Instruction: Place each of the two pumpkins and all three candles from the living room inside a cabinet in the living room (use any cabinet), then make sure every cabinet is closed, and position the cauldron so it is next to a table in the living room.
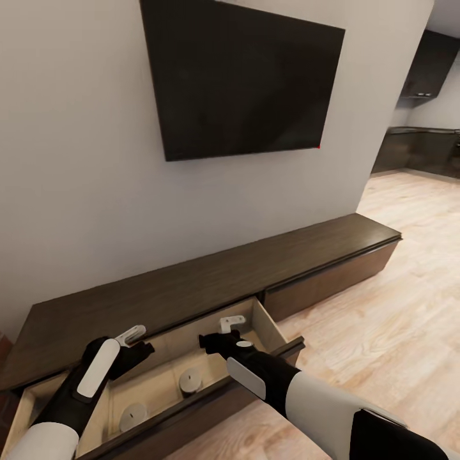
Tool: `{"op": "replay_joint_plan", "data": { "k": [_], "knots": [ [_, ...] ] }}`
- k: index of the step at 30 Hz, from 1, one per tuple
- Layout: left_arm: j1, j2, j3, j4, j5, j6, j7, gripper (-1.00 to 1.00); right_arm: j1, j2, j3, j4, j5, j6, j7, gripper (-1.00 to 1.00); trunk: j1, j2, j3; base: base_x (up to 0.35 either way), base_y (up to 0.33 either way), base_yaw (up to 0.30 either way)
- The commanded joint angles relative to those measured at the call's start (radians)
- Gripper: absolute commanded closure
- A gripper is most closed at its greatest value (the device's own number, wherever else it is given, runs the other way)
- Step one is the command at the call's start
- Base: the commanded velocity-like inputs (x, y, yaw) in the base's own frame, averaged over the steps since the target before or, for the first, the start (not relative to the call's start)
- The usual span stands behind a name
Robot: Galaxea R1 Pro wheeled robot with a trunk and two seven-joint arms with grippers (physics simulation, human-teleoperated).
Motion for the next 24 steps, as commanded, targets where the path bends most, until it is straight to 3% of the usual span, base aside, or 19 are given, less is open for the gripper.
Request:
{"op": "replay_joint_plan", "data": {
  "k": [1,24],
  "knots": [
    [0.0,0.001,-0.001,-0.002,0.011,0.001,0.01,-1.0,-0.002,0.0,0.005,-0.001,-0.003,0.001,-0.007,-1.0,-0.004,0.007,0.003,0.0,0.0,-0.214],
    [0.0,0.001,0.0,-0.002,0.011,0.001,0.01,-1.0,-0.002,0.0,0.005,-0.001,-0.003,-0.03,-0.007,-1.0,-0.092,0.168,0.1,0.0,0.0,-0.221]
  ]
}}
